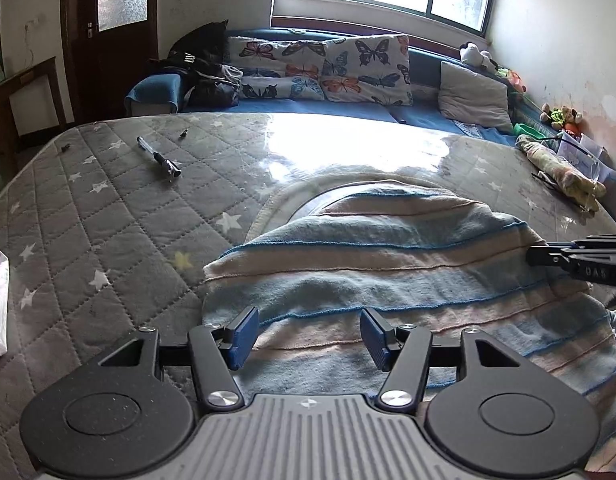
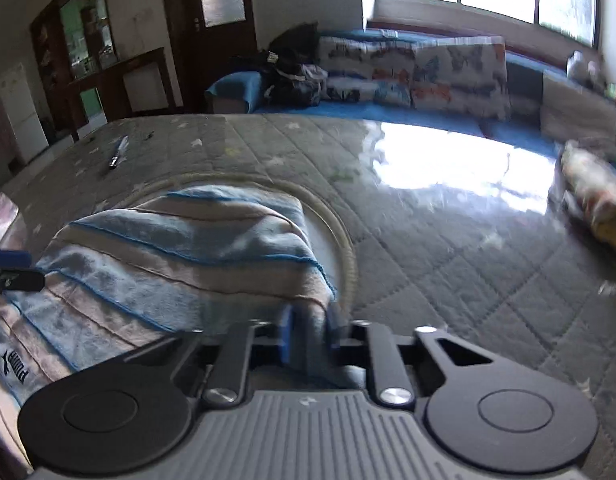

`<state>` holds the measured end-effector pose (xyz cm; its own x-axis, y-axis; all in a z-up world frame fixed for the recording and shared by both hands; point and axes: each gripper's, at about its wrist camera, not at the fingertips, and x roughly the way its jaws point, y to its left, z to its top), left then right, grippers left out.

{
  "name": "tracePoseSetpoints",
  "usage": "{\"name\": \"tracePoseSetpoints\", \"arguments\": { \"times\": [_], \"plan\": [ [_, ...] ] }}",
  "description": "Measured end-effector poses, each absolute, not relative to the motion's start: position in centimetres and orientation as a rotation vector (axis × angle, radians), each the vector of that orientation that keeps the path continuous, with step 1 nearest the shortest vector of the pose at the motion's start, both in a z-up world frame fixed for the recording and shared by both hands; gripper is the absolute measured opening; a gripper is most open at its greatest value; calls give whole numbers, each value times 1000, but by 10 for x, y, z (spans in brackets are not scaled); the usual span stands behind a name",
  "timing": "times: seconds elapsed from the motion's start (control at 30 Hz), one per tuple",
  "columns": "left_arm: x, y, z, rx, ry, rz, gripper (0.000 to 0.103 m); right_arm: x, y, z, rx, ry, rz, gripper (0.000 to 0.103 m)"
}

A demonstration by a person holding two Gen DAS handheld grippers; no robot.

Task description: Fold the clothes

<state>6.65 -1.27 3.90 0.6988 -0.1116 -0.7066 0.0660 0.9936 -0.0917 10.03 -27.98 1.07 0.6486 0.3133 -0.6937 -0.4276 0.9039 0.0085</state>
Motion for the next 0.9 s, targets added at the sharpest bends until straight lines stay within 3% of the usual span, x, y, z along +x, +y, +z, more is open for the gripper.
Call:
{"name": "tracePoseSetpoints", "arguments": {
  "times": [0.37,0.5,0.77,0.9],
  "plan": [
    [66,-41,65,-133,726,-227,60,19,-182,-4,-542,633,574,8],
    [69,-63,65,-110,726,-272,60,9,-176,-8,-522,653,623,23],
    [76,-50,41,-136,787,-204,60,32,-220,47,-273,659,647,30],
    [74,-40,33,-132,806,-180,61,75,-234,44,-210,712,538,31]
  ]
}}
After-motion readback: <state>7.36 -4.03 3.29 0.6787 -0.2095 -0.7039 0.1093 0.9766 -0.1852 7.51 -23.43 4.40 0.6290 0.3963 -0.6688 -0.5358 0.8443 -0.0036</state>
